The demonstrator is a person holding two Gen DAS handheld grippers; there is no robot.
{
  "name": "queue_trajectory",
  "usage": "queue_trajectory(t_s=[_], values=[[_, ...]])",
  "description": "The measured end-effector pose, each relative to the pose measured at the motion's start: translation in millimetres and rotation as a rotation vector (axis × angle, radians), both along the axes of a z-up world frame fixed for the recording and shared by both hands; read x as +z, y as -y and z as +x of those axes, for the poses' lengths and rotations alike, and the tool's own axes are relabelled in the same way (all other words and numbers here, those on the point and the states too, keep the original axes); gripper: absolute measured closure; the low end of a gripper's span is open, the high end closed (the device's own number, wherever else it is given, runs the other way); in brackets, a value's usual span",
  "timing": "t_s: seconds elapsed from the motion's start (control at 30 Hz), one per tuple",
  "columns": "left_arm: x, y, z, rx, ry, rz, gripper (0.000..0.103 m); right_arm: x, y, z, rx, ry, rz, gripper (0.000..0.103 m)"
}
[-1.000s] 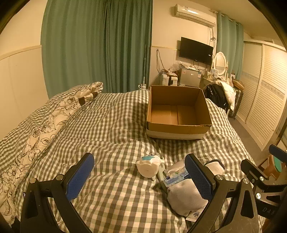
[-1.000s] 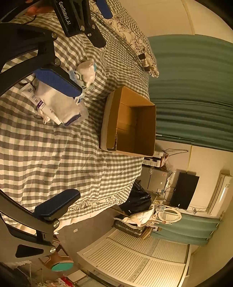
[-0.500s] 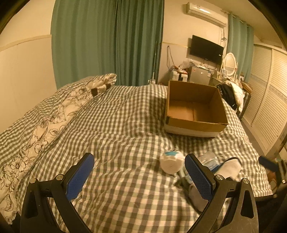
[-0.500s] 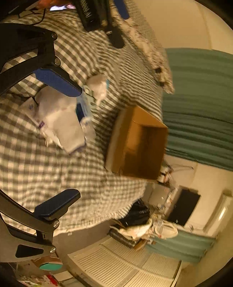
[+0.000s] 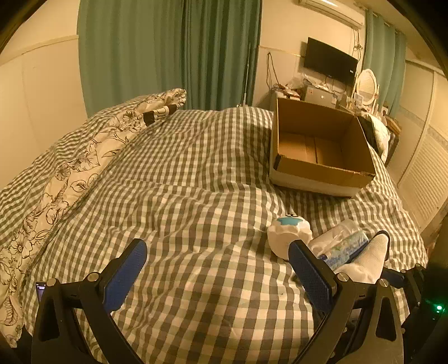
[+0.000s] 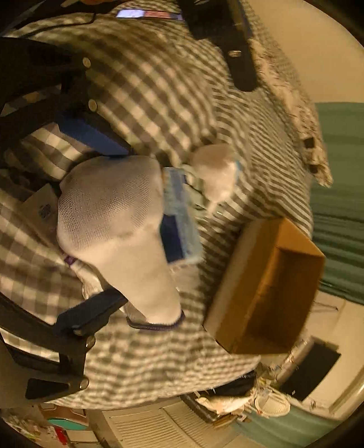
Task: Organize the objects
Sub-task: 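Grasp the white star-faced toy with the left gripper while the right gripper lifts the sock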
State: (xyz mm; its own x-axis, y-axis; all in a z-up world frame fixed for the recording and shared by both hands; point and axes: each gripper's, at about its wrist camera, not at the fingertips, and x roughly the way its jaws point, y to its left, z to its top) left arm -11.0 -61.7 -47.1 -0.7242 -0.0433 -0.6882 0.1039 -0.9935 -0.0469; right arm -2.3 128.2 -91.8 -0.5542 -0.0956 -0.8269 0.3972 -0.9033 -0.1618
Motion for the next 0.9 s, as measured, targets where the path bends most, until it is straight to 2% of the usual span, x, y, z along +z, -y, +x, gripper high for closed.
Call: queue_trajectory(t_s=[0.13, 0.23, 0.4, 0.57, 0.67, 0.83, 0.9], values=[[-2.5, -7.4, -3.5, -0.010, 0.017, -0.008, 0.000, 2.5, -3.8, 4.1, 0.017, 0.003, -0.035, 0.032], [-4.1, -14.1, -6.9, -0.024, 0.031, -0.007, 0.000, 14.8, -11.9, 9.7, 0.019, -0.014, -0.068, 0.036], [-7.7, -29.1, -20.8, -0.057, 0.048, -0.023, 0.000, 52.3, -36.0, 19.4, -0.001, -0.084, -0.150, 0.037], [-15.9, -44.4, -44.1, -0.084, 0.070, -0.049, 0.000, 84.8, -62.8, 18.8, -0.057, -0.185, -0.158, 0.037], [-27.0, -53.2, -58.5, -0.116, 0.104, -0.043, 0.001, 89.4, -75.6, 9.9, -0.091, -0.204, -0.163, 0.037], [-40.5, -57.9, -79.5, -0.136, 0.152, -0.011, 0.003, 76.4, -89.3, -7.6, -0.130, -0.178, -0.167, 0.037], [-44.3, -57.9, -86.4, -0.148, 0.178, 0.012, 0.011, 72.4, -95.9, -14.0, -0.136, -0.167, -0.168, 0.037]])
